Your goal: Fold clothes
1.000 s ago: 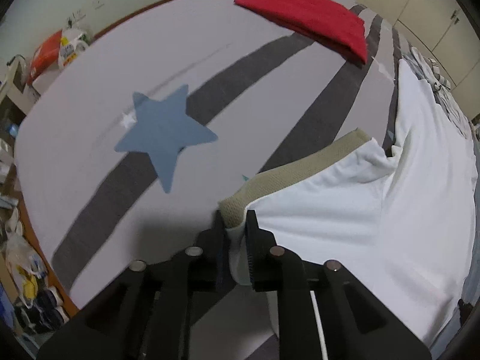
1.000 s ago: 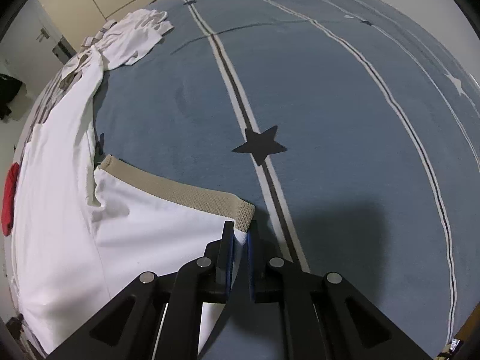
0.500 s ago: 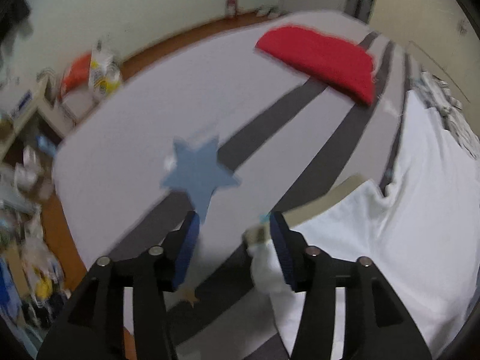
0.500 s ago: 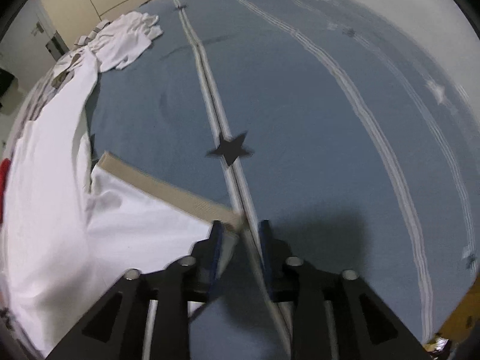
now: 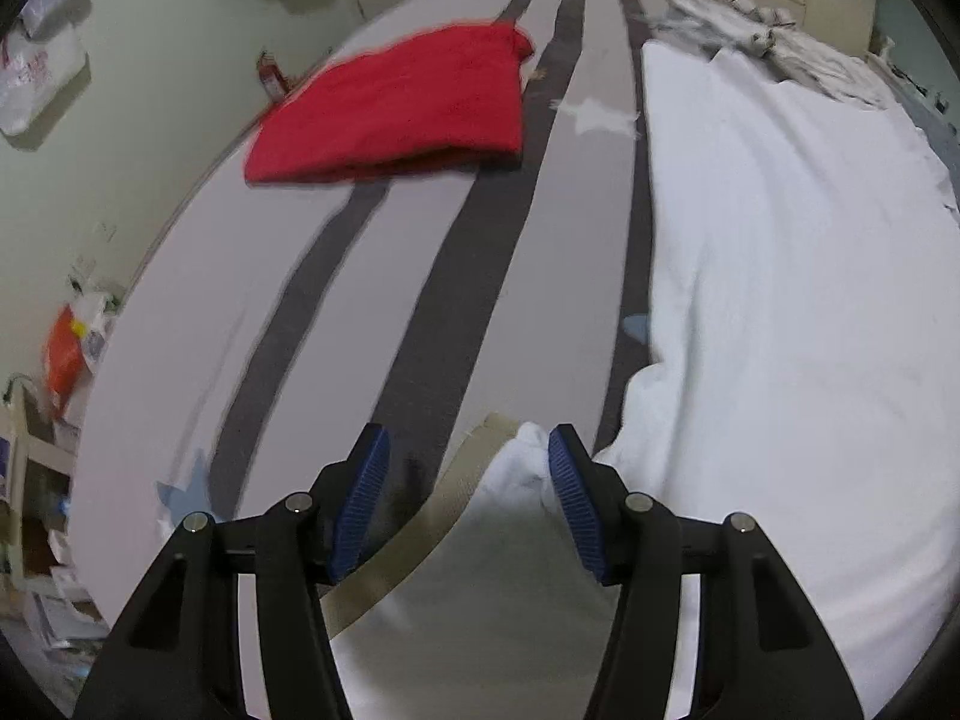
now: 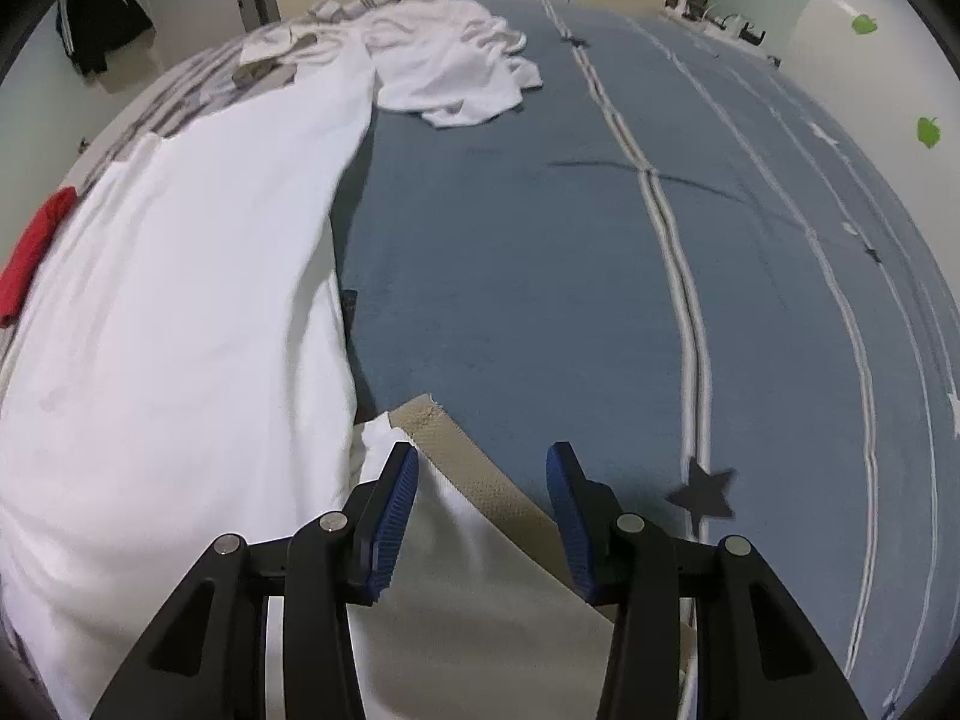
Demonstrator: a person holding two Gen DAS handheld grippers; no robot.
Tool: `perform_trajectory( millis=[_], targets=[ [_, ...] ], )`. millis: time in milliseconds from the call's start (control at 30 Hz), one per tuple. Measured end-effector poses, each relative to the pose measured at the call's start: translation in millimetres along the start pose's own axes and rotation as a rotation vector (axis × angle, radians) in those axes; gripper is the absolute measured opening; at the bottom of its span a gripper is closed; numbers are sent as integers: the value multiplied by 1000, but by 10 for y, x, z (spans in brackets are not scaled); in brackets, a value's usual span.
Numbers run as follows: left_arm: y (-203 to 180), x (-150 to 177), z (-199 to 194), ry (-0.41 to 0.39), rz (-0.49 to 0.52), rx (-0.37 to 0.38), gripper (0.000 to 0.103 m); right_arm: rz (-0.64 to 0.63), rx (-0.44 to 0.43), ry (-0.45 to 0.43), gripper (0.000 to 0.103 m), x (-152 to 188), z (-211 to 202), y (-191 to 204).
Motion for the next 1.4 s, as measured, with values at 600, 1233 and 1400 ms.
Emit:
perform_trajectory(
  millis=[600, 1233, 1400],
  targets=[
    [393, -27, -639, -103, -232, 108, 54, 119, -24, -39, 45, -95, -101, -348],
    [-1816, -2367, 412, -189, 330, 34, 57, -19, -80, -195, 46, -2203, 355, 781],
    [-1909, -2706, 643, -226, 387, -84, 57, -15, -91, -185, 46, -2384, 586, 1013]
  ],
)
Point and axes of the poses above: each gripper's, at about its wrist camera, not at the fingertips, and z roughly the way its jaws point, y to its left, x to its underside, the point moved 5 cm from there along z, roughly the way its jaws point, and after that the axes turned 10 degrees about y, right-handed, at the moved point
